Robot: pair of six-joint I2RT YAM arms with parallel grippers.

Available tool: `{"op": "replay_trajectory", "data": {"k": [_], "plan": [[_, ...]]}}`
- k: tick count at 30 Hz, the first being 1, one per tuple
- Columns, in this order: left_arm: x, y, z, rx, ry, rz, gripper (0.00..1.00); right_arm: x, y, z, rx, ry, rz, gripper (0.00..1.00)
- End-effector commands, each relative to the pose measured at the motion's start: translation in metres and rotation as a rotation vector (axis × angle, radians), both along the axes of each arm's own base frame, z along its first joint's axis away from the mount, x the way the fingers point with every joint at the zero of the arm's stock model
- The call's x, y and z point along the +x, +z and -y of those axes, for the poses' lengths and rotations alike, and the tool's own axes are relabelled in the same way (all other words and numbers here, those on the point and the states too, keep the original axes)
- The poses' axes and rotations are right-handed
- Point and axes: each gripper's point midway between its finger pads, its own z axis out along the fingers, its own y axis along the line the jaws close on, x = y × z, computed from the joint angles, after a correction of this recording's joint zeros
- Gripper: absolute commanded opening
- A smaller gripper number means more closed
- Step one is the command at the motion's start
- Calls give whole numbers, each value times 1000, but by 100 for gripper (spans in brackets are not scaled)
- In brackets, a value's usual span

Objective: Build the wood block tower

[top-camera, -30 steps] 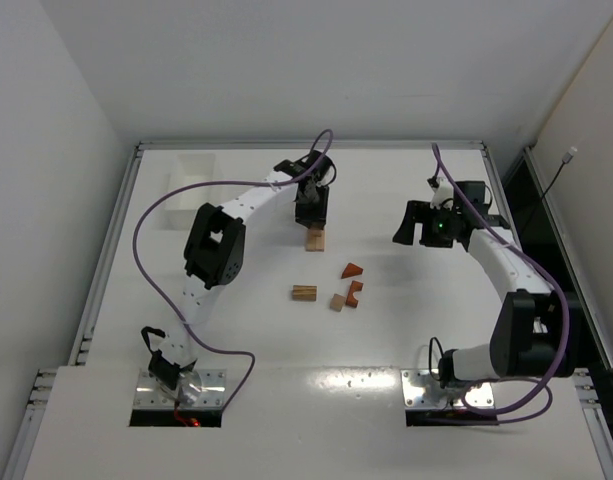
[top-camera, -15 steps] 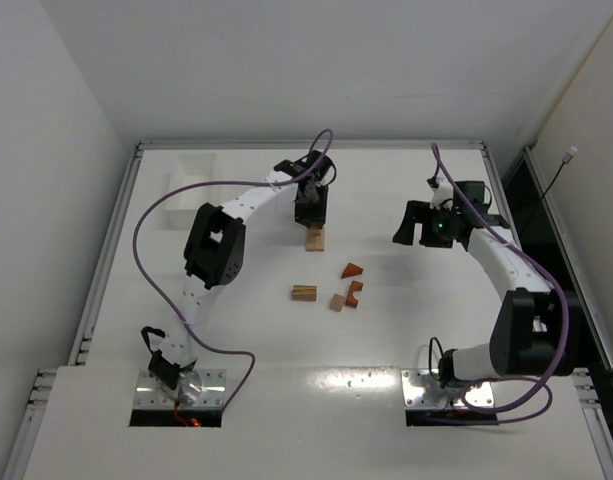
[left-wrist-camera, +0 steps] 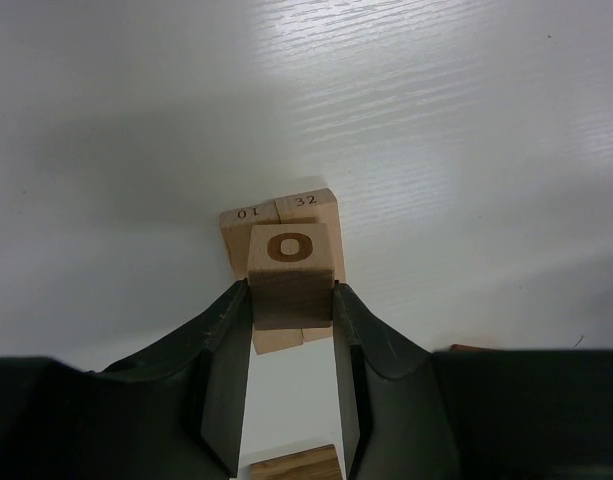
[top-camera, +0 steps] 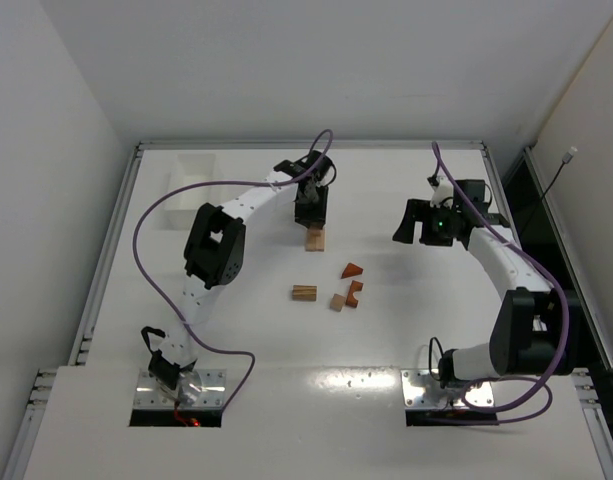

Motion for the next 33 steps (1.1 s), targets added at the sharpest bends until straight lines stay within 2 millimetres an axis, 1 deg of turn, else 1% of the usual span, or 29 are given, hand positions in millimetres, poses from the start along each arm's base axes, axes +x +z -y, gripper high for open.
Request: {"op": "replay_trajectory", "data": {"k": [1,3,8,9,10,11,14,15,16,17,18,19,20,22,23,24,25,26,27,28,29,30,31,32,33], "plan": [[0,-10,3,-10,8,-17,29,16,19,-3,11,7,69,80],[-4,-13,3,-11,4,-31,30,16,19,-3,11,7,69,80],[-6,-16,1,-6,4,-38,43,16,19,-3,11,7,69,80],[-6,-16,1,-6,4,-38,46,16,16,-3,11,7,60,80],[-5,-16,0,1,8,-34,50,16,16,-3,11,7,60,80],[-5,-16,0,1,8,-34,60,16,16,-3,11,7,60,80],[-6,-16,1,-6,4,-38,70,16,16,-3,6,13,64,80],[-5,-11,2,-11,4,-31,73,16,16,-3,6,13,64,80],[-4,-2,6,-35,-15,-21,76,16,16,-3,6,13,64,80],[-3,0,10,-55,-22,-16,83,16,16,-3,6,13,64,80],[-2,10,13,-71,-52,8,86,16,16,-3,1,20,67,80],[0,19,21,-114,-82,23,90,14,12,-3,1,20,57,80],[1,32,24,-137,-101,50,98,14,15,-2,-6,27,70,80],[7,52,30,-171,-126,108,100,12,10,0,-28,40,70,80],[8,68,29,-183,-123,144,100,11,10,-4,-36,61,76,80],[12,82,29,-191,-129,185,100,12,13,-3,-45,72,91,80],[15,92,28,-199,-123,220,100,10,10,-3,-80,94,93,81],[21,105,24,-185,-111,268,100,11,9,0,-102,101,100,81],[23,119,23,-193,-103,304,100,10,10,-3,-122,128,105,84],[24,145,20,-205,-106,363,100,10,9,-5,-151,154,114,84],[28,157,14,-192,-79,408,100,7,7,-6,-178,199,117,88],[28,166,9,-184,-75,437,100,6,8,-7,-200,222,118,88],[28,178,5,-184,-63,463,100,6,12,-12,-214,259,133,89],[27,198,-2,-183,-38,512,100,7,13,-12,-249,289,148,89],[26,201,-7,-173,-24,526,100,10,19,-15,-258,309,164,89]]}}
